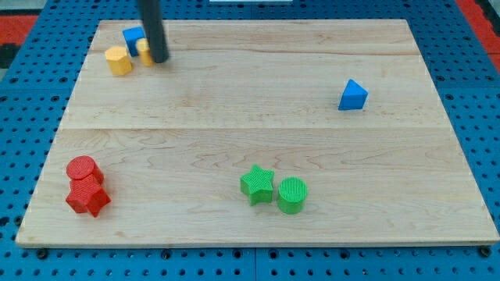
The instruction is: Slide the blue triangle up and left
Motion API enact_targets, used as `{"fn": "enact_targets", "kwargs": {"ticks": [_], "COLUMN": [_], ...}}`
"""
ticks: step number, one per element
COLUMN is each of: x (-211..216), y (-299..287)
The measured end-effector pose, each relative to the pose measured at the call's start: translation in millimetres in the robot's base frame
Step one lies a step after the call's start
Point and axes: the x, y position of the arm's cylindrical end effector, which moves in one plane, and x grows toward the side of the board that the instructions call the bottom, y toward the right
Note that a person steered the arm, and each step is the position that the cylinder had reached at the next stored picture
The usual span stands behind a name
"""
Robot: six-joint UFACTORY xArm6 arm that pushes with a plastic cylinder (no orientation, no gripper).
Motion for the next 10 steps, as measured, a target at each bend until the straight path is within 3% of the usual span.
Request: {"fn": "enact_targets", "kwargs": {"ticks": [1, 3, 4, 5, 6, 7, 8, 9, 10], "x": [13, 13, 83, 116, 96, 28, 0, -16, -29], "y": [78, 372, 431, 381, 287, 222, 154, 231, 241]}}
